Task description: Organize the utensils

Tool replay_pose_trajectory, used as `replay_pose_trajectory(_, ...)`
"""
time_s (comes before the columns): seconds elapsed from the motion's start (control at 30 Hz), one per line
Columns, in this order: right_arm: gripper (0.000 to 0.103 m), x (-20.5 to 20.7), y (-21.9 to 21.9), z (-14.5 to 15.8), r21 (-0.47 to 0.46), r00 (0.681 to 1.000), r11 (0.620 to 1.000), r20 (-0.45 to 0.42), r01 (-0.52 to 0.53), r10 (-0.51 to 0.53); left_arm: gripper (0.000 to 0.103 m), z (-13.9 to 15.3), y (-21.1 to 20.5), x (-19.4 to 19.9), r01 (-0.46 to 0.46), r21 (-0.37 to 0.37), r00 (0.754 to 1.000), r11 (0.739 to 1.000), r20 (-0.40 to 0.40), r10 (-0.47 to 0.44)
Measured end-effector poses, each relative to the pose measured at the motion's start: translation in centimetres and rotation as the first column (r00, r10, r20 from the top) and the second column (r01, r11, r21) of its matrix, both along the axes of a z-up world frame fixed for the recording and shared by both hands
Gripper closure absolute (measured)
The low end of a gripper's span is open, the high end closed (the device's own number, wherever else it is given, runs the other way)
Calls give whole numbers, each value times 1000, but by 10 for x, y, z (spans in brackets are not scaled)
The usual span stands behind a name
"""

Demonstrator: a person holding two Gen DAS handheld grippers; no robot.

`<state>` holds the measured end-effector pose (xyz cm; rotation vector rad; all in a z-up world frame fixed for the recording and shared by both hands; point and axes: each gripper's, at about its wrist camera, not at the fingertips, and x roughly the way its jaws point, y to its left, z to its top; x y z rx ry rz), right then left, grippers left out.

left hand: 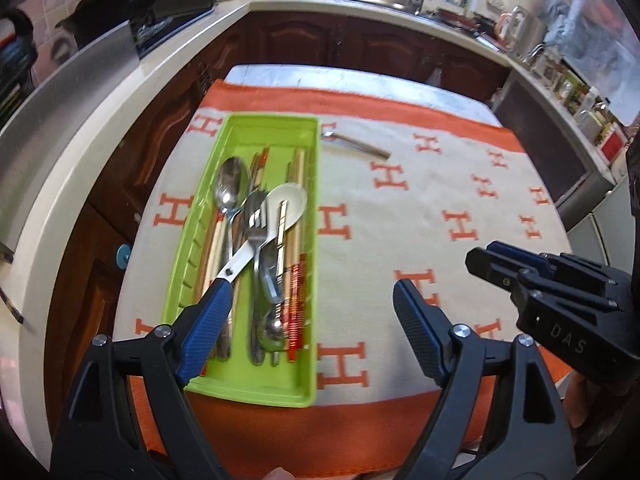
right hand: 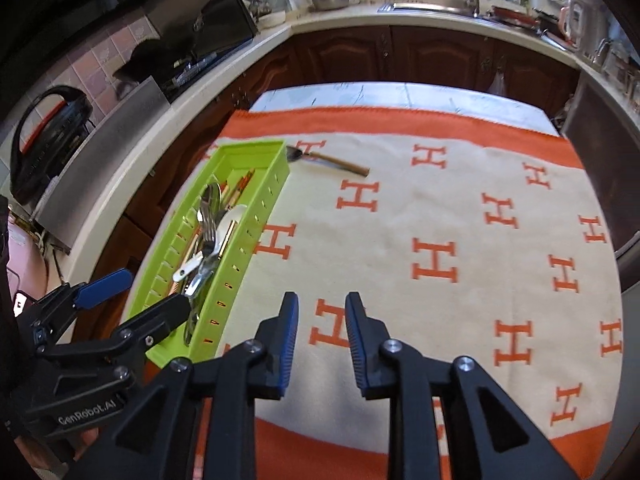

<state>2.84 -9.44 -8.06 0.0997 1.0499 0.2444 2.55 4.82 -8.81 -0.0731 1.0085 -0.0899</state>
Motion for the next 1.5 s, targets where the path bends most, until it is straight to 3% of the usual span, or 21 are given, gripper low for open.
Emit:
replay_pose_trajectory(0.1, 76, -10, -5, 17, 9, 998, 1000, 56, 25, -25, 22, 18, -5, -4, 9, -26, 1000, 1000, 30, -8)
replay_pose_trajectory(0.23, 52, -25, -8, 43, -1, 982, 998, 177, 70, -69, 22, 41, -10, -10, -2, -40, 998, 999, 68, 5)
replay_pose_trajectory(0.33, 44, -35, -13, 56, 6, 966, 995, 237, 101, -100, 22, 53, -13, -13, -14, -36, 996, 999, 87, 18)
replay_pose_trajectory(0.6, 41, -49, -21, 77, 0, 938, 991, 322, 135, -128, 22, 68, -23, -25, -41, 26, 990, 999, 135, 37)
replay_pose_trajectory(0.8, 38, -52, -20, 77, -3, 942, 993, 317, 119, -112, 21, 79, -31, -33, -74, 73, 982, 995, 180, 60)
replay_pose_trajectory(1.5, 38, -59, -27, 83, -23, 936, 990, 330, 138, -123, 21, 88, -43, -38, -87, 87, 979, 992, 194, 69)
